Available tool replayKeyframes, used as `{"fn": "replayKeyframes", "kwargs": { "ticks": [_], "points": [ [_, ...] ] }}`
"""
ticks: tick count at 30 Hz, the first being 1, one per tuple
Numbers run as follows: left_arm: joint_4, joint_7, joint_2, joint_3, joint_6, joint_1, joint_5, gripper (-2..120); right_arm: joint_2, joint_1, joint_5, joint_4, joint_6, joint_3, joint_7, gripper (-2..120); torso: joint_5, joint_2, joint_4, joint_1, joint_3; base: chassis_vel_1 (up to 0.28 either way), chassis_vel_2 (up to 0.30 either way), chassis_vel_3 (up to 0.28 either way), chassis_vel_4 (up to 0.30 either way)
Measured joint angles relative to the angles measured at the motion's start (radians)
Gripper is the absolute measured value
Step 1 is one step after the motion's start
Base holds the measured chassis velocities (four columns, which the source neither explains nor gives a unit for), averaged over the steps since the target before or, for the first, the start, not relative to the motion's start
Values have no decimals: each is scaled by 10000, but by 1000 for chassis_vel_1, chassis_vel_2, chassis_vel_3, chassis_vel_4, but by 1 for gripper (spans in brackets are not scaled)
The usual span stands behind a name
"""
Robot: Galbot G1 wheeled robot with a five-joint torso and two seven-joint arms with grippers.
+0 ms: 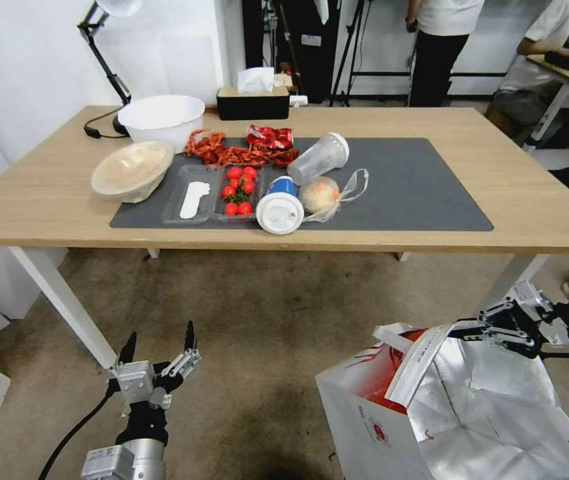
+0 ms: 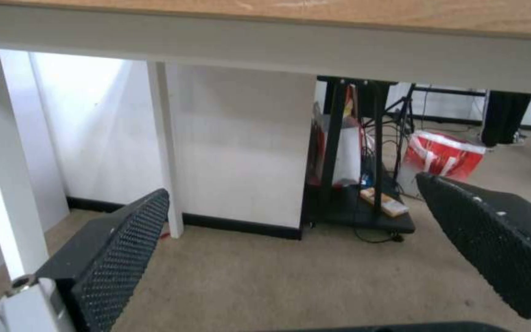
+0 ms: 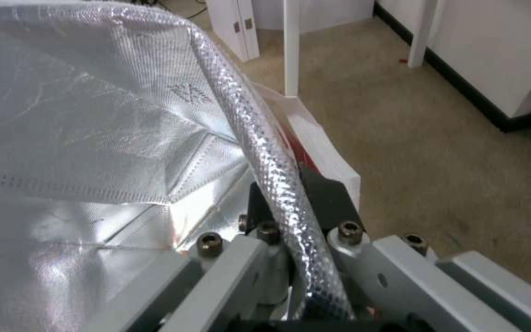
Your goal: Pick up the food delivery bag from the floor and place it on the table.
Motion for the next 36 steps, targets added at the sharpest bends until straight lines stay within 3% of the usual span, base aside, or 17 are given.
{"fn": "replayKeyframes", "kwargs": {
  "ticks": [36],
  "points": [
    [-122,31,-54,40,150,152,-93,100,-41,104,-27,-66,1,-121,-28,0,0,1589,1,651,939,0,0,0,0]
  ]
}}
